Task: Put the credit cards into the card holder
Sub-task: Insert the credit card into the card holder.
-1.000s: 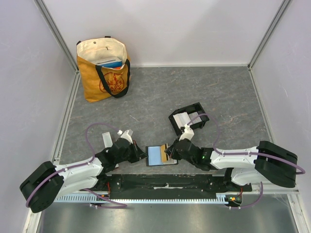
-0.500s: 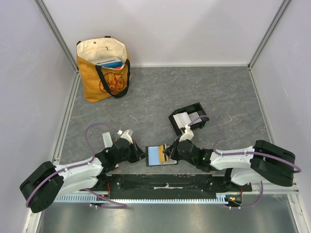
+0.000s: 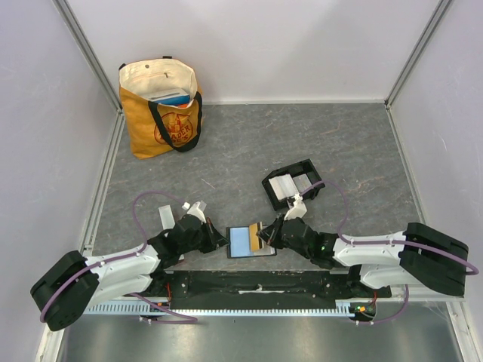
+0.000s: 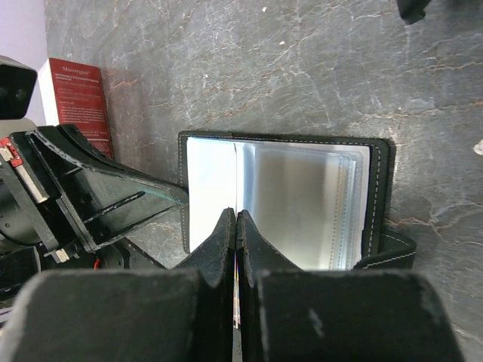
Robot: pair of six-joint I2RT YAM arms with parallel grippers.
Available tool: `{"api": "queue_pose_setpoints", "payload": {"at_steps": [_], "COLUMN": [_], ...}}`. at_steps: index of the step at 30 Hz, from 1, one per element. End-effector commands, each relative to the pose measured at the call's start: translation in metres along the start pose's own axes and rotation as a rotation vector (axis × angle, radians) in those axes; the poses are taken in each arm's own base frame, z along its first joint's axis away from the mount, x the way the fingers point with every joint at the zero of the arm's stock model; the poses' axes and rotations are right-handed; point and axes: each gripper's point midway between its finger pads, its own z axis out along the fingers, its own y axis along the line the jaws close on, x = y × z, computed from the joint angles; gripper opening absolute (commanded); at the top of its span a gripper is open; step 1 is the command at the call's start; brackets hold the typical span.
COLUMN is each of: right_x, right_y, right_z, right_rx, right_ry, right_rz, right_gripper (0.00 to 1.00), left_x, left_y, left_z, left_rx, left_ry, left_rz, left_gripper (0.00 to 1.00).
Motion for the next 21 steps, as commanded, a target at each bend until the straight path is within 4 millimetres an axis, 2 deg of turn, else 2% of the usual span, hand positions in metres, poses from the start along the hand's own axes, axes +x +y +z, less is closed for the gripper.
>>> {"api": "queue_pose_setpoints", "payload": {"at_steps": [1, 21], "right_x": [-0.003, 0.019], "right_y": [-0.003, -0.001], "right_z": [0.002, 0.013], "right_rx": [-0.001, -0.043], "right_ry": [-0.021, 0.055], "right_rz": [0.014, 0.042], "right_gripper": [0.00, 0.00], "left_x": [-0.005, -0.006], "left_y": [0.001, 0.001], "left_z": [0.001, 0.000], "left_rx": [-0.011, -0.010], "left_ry": [-0.034, -0.041], "left_rz": [-0.018, -0.027], "left_gripper": [0.02, 0.02]}}
